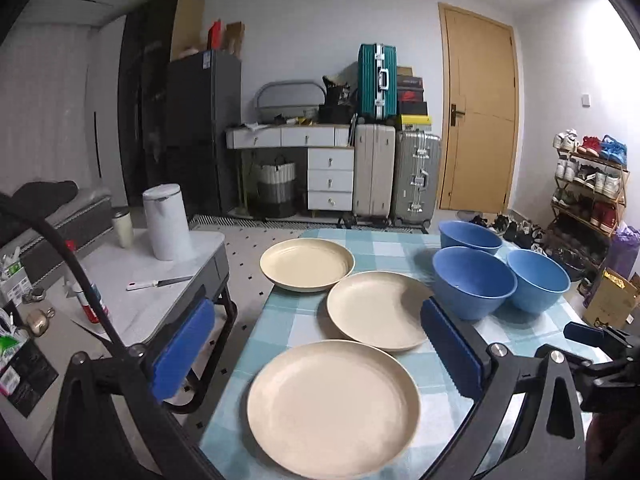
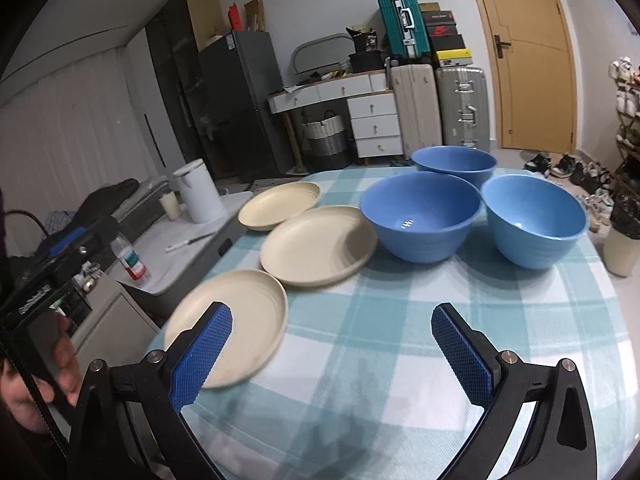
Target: Organize plates and bowls
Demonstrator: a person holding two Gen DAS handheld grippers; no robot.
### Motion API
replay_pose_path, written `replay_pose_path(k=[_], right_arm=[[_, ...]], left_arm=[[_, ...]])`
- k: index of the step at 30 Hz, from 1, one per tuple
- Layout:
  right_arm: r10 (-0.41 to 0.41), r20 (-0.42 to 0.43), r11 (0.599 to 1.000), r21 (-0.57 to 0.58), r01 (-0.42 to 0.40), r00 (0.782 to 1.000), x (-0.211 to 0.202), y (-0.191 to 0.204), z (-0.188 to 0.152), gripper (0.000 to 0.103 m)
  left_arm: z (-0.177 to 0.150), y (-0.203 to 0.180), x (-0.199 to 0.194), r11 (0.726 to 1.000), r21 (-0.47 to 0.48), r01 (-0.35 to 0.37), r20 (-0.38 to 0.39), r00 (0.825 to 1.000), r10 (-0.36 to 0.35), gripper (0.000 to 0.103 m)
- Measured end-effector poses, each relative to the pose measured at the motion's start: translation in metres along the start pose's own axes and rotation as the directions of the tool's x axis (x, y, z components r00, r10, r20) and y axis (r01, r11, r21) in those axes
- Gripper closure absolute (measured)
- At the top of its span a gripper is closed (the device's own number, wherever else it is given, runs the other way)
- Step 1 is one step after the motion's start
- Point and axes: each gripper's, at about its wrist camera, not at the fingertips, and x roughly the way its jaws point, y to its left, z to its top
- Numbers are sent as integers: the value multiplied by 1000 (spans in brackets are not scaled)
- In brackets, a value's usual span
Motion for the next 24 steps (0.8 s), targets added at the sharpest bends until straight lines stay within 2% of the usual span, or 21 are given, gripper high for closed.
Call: replay_pose_path(k=[6, 10, 12, 15, 17, 19, 23, 24], right_arm=[[65, -39, 993, 102, -61, 997, 32, -7, 30, 1], [72, -74, 977, 207, -56, 995, 65, -12, 39, 2], [67, -95, 966, 254, -41, 993, 82, -15, 38, 8], [62, -147, 946, 323, -11, 987, 112, -19, 33, 18], [56, -180, 929, 370, 15, 982, 132, -24, 30, 23], [65, -200, 912, 410, 24, 978, 148, -27, 27, 30], [46, -209, 899, 435, 50, 977, 168, -31, 23, 36], [45, -210, 898, 438, 53, 977, 170, -31, 24, 37]], left_arm=[[21, 16, 59, 999, -10, 40, -132, 990, -41, 0], [29, 23, 111, 1000, -28, 15, -229, 973, -21, 0], [30, 26, 137, 997, -68, 33, -285, 957, -51, 0], [29, 25, 171, 995, -98, 6, -342, 939, -40, 0], [26, 21, 194, 996, -89, -5, -392, 919, -30, 0], [23, 14, 213, 997, -70, 13, -423, 905, -42, 0], [10, 5, 243, 997, -51, 58, -528, 846, -76, 0], [8, 5, 250, 996, -60, 65, -540, 837, -87, 0]])
